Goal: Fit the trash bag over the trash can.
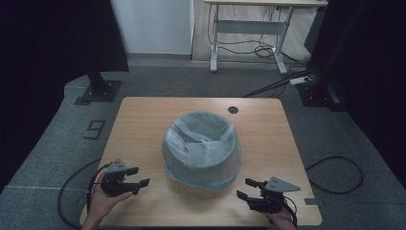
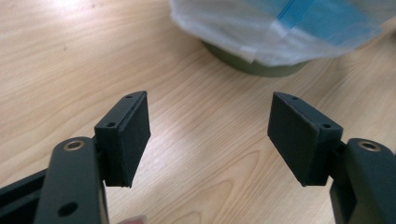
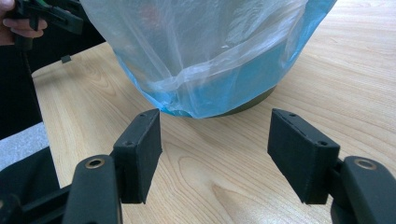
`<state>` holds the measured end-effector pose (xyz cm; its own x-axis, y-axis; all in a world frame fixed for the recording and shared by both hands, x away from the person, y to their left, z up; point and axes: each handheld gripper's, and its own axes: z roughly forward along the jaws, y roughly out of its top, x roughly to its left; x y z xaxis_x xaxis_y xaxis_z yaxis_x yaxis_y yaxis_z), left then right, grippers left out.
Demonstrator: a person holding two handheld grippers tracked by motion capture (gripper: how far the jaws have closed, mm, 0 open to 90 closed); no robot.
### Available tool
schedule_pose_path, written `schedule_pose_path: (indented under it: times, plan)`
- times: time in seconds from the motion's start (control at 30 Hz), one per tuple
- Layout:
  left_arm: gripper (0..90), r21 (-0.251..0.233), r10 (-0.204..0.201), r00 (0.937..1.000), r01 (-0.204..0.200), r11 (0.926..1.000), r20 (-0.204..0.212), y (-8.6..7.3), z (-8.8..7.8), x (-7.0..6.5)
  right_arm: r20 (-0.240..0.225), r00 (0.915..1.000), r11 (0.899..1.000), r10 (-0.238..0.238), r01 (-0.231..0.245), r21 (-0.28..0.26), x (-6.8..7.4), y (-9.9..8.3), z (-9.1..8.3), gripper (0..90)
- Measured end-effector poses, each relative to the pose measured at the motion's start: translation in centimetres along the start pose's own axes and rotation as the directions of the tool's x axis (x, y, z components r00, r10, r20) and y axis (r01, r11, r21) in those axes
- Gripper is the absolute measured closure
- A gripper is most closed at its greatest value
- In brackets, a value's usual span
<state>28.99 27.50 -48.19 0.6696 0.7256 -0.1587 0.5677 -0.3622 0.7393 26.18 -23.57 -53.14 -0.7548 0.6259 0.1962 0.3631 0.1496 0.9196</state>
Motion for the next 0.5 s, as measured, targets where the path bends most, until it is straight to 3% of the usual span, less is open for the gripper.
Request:
schedule_pose_path:
  times: [0.37, 0.5]
  plan:
    - [30.0, -0.024, -0.028, 0.9995, 0.029, 0.9993, 0.010, -0.67, 0.10, 0.43, 0.006, 0.9999, 1.000, -0.011, 0.011, 0.004, 0.12, 0.05, -0.01, 34.1]
    - [29.9, -0.012, -0.033, 0.9994, 0.033, 0.9994, 0.010, -0.80, 0.48, 0.48, 0.009, 0.9999, 1.000, -0.008, 0.008, 0.000, 0.00, 0.01, -0.12, 34.1]
